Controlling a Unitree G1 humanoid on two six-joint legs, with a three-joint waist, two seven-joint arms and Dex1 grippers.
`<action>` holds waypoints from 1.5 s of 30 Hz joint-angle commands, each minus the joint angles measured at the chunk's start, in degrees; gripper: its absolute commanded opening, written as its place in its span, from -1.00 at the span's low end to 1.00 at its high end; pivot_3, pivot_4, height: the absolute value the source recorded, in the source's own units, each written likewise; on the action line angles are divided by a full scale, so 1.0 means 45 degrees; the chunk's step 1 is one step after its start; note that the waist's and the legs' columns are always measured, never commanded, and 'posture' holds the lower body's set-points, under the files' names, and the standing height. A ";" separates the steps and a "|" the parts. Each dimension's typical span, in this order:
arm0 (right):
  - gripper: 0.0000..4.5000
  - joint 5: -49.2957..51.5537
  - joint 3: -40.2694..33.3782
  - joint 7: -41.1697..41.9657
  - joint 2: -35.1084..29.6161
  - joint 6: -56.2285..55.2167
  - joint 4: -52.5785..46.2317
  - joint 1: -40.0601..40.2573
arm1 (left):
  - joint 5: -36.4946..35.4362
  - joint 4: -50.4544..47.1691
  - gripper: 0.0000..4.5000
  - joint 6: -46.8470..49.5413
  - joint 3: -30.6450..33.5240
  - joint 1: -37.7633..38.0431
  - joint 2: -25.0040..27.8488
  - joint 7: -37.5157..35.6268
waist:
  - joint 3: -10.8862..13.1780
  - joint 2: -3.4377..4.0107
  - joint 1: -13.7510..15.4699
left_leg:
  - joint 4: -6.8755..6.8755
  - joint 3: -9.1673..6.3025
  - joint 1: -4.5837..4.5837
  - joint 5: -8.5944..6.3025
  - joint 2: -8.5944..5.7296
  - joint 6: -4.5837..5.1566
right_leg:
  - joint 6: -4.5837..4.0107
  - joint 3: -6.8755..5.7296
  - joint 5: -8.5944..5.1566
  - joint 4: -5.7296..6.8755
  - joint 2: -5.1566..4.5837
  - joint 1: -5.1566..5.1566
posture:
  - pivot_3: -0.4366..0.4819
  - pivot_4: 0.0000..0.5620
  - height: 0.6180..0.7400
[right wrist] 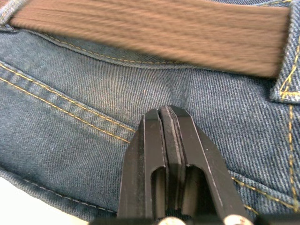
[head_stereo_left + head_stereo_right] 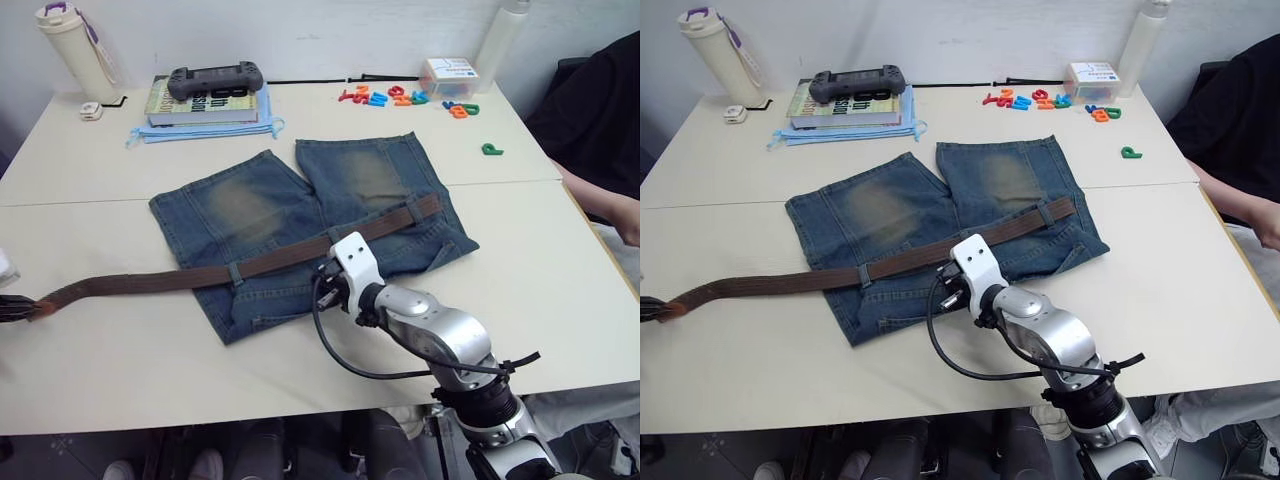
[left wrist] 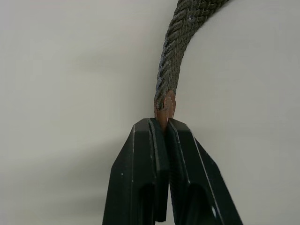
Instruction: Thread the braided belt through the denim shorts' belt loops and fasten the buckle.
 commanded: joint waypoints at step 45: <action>0.98 0.0698 -0.4228 0.5433 -0.5455 -0.1394 0.6544 -0.4790 | -0.8019 -1.5687 0.55 1.1472 0.3050 0.3766 -0.7577 0.1603 | 0.0010 -0.0032 0.0032 | 0.0186 0.0099 -0.0007 -0.0036 0.0007 0.0069 | 0.0060 -0.0016 0.0034 0.0048 -0.0024 0.0043 | -0.05 -0.47 -0.19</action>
